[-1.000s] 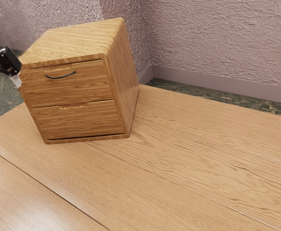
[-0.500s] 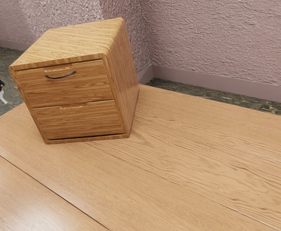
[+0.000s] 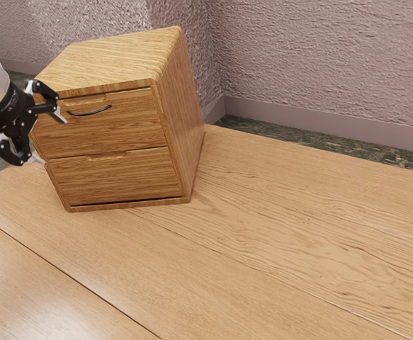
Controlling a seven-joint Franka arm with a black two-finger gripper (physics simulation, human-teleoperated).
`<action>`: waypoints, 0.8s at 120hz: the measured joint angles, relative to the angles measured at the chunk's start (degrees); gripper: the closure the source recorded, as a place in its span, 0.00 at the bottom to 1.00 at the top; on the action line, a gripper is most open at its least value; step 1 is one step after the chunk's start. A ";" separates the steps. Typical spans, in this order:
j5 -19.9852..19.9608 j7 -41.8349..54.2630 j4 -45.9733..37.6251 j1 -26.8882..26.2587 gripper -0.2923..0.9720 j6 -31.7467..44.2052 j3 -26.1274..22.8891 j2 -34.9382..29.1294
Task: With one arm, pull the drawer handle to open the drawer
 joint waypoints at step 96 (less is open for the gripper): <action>-0.56 -12.36 3.51 0.33 0.25 4.70 -0.60 4.99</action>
